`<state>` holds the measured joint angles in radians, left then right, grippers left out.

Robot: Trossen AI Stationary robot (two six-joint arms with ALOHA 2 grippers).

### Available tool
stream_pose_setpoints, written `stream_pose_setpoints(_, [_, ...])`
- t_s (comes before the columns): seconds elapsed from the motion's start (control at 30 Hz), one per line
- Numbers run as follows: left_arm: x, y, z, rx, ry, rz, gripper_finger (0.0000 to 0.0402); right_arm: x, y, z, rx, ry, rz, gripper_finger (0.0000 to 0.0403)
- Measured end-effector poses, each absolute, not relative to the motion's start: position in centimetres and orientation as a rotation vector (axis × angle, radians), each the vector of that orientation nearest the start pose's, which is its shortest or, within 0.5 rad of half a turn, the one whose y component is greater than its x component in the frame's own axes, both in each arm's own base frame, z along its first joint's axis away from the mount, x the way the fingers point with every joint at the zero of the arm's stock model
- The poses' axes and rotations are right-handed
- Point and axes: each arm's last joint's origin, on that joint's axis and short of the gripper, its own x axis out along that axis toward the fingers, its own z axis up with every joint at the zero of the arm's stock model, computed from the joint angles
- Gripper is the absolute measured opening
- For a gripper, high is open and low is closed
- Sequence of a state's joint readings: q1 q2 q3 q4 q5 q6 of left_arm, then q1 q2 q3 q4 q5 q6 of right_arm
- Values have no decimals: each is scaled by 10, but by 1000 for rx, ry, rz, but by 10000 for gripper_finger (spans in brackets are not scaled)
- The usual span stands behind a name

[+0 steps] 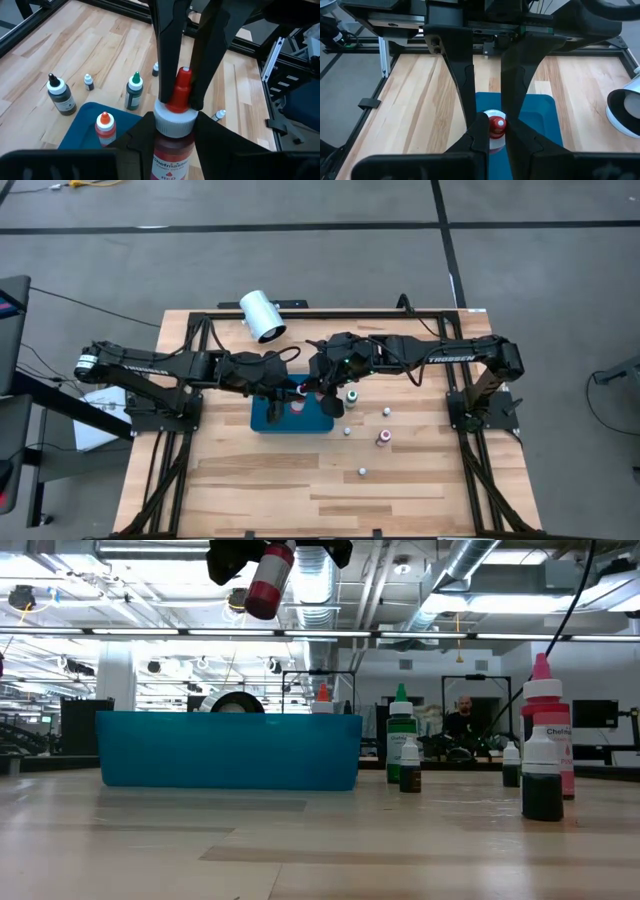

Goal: Pick & Place food coloring
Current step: Put the large red food coloring bottle into the bin

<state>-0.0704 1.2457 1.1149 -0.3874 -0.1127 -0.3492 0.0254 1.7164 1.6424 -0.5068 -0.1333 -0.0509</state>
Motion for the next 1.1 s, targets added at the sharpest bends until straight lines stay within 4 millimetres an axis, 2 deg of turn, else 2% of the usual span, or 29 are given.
stream_pose_setpoints(0.37, [270, -16, 333, -294, 504, 137, 104, 387, 14, 353, -20, 579, 166, 49])
stream_pose_setpoints(1.1, [269, -15, 332, -289, 515, 157, 103, 387, 10, 352, -24, 587, 162, 54])
